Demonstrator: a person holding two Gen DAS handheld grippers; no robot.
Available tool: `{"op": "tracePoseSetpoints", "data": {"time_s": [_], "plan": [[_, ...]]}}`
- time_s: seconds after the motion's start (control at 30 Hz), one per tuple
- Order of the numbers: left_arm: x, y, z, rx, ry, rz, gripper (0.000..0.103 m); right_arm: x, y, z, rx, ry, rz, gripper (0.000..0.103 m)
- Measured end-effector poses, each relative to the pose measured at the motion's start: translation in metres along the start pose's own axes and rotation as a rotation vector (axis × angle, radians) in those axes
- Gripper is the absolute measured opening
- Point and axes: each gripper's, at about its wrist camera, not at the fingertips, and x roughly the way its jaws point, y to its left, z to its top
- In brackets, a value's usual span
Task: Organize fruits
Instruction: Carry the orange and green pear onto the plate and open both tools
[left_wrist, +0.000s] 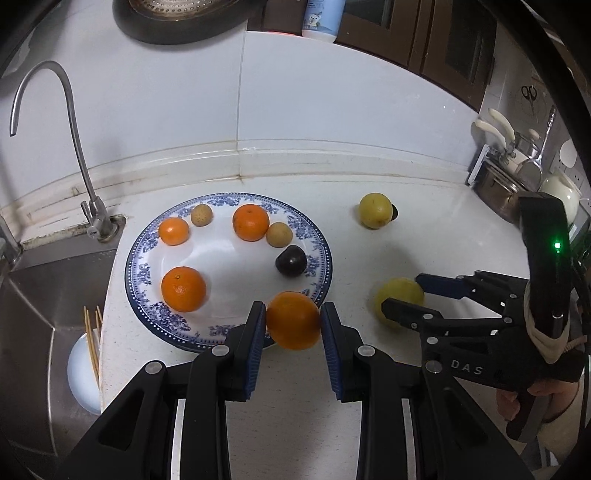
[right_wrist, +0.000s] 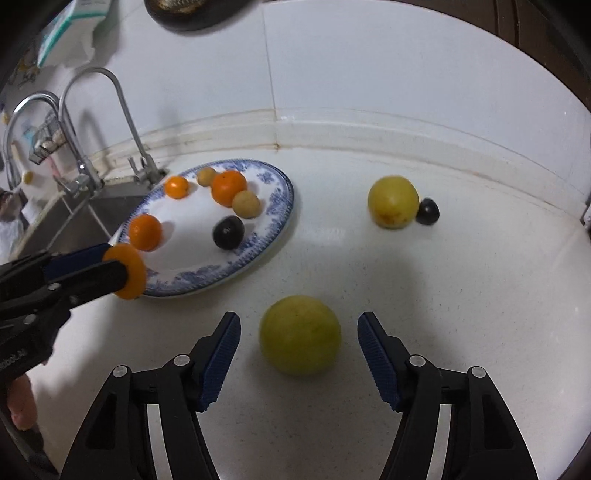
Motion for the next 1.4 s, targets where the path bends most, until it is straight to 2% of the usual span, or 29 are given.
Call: {"op": "tracePoseSetpoints", "data": {"time_s": [0.03, 0.47, 0.7, 1.13, 1.4], "plan": [[0.0, 0.001, 0.0, -0.005, 0.002, -0.001, 0.03, 0.001, 0.001, 0.0, -0.005, 0.006, 0.003, 0.053], [0.002, 0.001, 0.0, -0.007, -0.001, 0.01, 0.03, 0.006, 0.0, -0.001, 0.002, 0.015, -0.001, 0.048], [-0.006, 0.007, 0.002, -0.01, -0.026, 0.02, 0.03, -0.009, 0.008, 0.003, 0.007, -0.032, 0.024, 0.048], [-0.005, 0.054, 0.031, 0.006, -0.048, 0.075, 0.03, 0.001, 0.052, 0.049, -0.05, -0.09, 0.121, 0.048], [0.028, 0.089, 0.054, 0.01, 0.005, 0.101, 0.03, 0.027, 0.077, 0.082, -0.098, -0.076, 0.152, 0.048]]}}
